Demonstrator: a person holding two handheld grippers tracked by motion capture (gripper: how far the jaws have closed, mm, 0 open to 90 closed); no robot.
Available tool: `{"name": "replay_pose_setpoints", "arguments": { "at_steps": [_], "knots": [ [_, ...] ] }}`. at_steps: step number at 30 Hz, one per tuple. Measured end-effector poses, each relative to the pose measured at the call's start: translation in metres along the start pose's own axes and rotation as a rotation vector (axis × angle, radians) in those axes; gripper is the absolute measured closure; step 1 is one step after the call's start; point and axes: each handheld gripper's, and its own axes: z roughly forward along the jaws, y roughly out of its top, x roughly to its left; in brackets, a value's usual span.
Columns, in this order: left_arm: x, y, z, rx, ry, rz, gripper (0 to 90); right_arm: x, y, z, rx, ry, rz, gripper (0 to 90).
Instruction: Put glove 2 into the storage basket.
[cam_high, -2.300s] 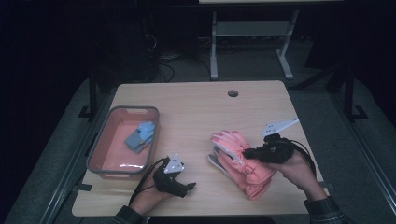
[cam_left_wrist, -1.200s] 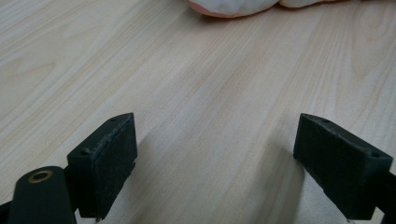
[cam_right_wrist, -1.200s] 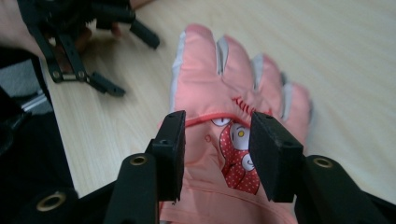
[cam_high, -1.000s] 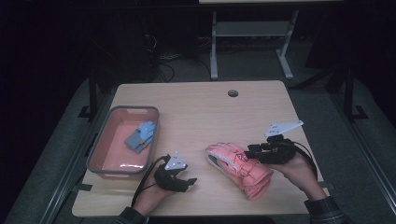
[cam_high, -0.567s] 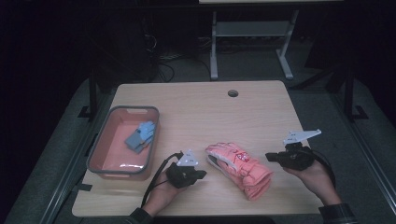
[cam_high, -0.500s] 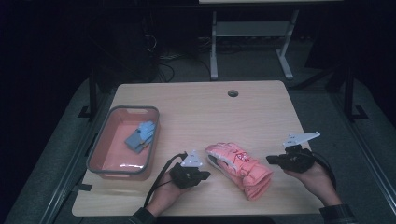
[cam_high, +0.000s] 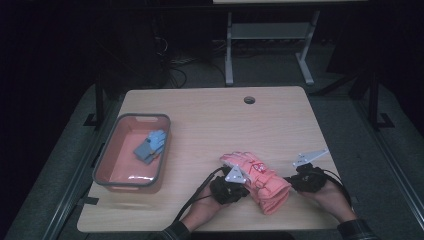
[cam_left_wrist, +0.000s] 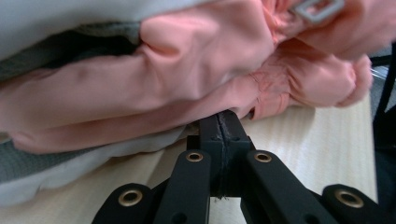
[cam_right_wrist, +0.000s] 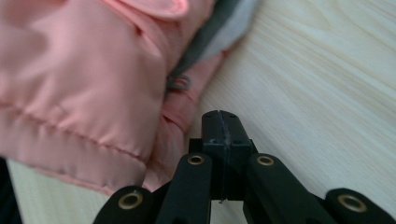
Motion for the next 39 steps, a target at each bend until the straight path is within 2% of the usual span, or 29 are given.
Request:
{"name": "replay_pose_setpoints", "arguments": {
  "at_steps": [1, 9, 11, 12, 21, 23, 25, 28, 29, 34, 39],
  "knots": [
    [0.005, 0.000, -0.002, 0.005, 0.013, -0.002, 89.4, 0.002, 0.001, 0.002, -0.007, 0.021, -0.003, 89.8],
    [0.027, -0.007, -0.022, -0.001, 0.058, -0.046, 89.4, 0.019, 0.014, 0.019, -0.015, 0.087, -0.058, 89.9],
    [0.034, -0.010, -0.028, 0.006, 0.063, -0.053, 89.4, 0.023, 0.019, 0.024, -0.007, 0.101, -0.066, 89.8],
    [0.038, -0.011, -0.030, 0.000, 0.063, -0.069, 89.3, 0.026, 0.021, 0.027, -0.009, 0.107, -0.084, 89.8],
    [0.065, -0.022, -0.055, -0.014, 0.074, -0.136, 89.3, 0.049, 0.039, 0.049, -0.010, 0.159, -0.130, 89.9],
    [0.067, -0.023, -0.057, -0.007, 0.078, -0.129, 89.4, 0.055, 0.043, 0.053, -0.010, 0.167, -0.141, 89.9],
    [0.068, -0.024, -0.058, -0.011, 0.078, -0.143, 89.4, 0.061, 0.048, 0.059, -0.007, 0.176, -0.157, 89.9],
    [0.070, -0.025, -0.059, -0.006, 0.080, -0.134, 89.4, 0.068, 0.052, 0.064, -0.003, 0.182, -0.174, 89.9],
    [0.070, -0.025, -0.059, -0.008, 0.082, -0.142, 89.3, 0.068, 0.053, 0.065, -0.002, 0.181, -0.182, 89.9],
    [0.075, -0.023, -0.066, -0.008, 0.097, -0.172, 85.5, 0.064, 0.051, 0.052, -0.027, 0.165, -0.157, 89.8],
    [0.077, -0.014, -0.077, -0.025, 0.116, -0.198, 78.4, 0.052, 0.058, 0.027, -0.105, 0.113, -0.122, 89.9]
  ]
}}
